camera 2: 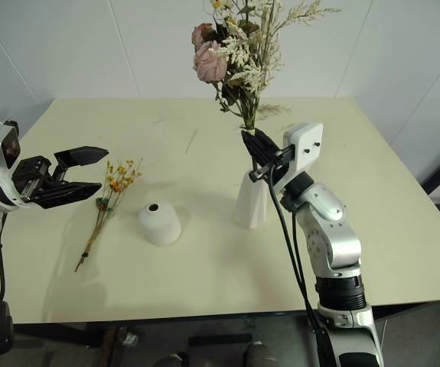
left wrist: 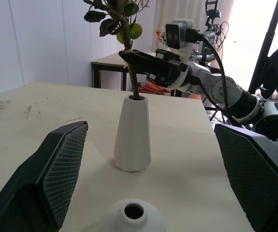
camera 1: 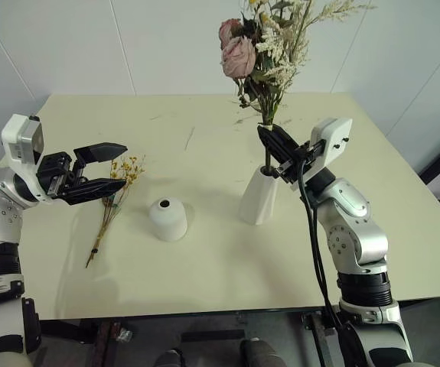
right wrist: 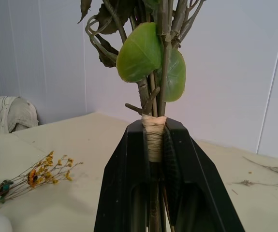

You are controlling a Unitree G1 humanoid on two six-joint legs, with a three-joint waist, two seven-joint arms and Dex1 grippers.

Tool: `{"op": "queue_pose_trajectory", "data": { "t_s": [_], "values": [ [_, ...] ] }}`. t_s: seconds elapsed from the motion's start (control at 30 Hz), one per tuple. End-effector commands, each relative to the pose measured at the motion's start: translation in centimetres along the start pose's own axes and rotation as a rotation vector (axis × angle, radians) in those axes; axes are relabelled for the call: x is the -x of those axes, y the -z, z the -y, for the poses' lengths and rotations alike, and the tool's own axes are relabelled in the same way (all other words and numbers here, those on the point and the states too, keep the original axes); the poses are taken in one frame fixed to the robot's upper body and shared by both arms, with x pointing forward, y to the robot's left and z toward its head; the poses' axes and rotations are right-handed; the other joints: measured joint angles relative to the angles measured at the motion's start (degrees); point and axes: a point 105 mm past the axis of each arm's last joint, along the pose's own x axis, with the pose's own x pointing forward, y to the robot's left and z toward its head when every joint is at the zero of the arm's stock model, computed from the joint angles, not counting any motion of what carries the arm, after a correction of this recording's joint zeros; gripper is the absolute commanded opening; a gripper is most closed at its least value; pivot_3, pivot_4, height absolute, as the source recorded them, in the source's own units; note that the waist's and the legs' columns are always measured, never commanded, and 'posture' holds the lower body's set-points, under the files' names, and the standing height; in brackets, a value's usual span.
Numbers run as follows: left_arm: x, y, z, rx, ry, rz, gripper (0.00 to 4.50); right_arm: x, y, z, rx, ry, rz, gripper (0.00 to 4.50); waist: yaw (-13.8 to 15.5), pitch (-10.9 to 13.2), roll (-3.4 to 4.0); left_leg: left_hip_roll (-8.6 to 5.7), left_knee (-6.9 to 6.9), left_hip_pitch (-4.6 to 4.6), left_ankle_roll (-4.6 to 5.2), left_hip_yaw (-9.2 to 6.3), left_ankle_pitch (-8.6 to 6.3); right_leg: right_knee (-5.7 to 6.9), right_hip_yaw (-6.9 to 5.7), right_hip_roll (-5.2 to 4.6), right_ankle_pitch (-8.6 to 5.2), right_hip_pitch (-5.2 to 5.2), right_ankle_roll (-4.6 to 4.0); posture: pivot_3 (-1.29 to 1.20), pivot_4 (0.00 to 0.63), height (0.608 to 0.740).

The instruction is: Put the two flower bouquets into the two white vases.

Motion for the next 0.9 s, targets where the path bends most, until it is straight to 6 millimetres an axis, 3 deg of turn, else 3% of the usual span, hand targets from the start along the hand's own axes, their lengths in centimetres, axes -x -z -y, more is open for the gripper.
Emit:
{"op": "queue_pose_trajectory", "data": {
  "t_s": [0.03, 0.9],
  "values": [
    [0.4, -1.5, 0.6, -0.062, 0.026, -0.002, 4.50, 0.1, -1.4, -0.7, 0.015, -0.022, 0.056, 0.08, 0.01, 0.00, 0.00, 0.01, 0.00, 0.00, 0.00, 0.00, 0.00, 0.00, 0.00, 0.00, 0.00, 0.00, 0.00, 0.00, 0.150, 0.740],
    [0.5, -4.2, 0.5, -0.093, 0.016, 0.152, 4.50, 0.9, -0.2, -0.1, 0.006, 0.005, 0.023, 0.08, 0.07, 0.00, 0.00, 0.30, -0.02, 0.00, -0.07, -0.06, -0.06, -0.01, 0.03, 0.36, -0.08, 0.00, -0.15, 0.00, 0.150, 0.740]
  ]
}}
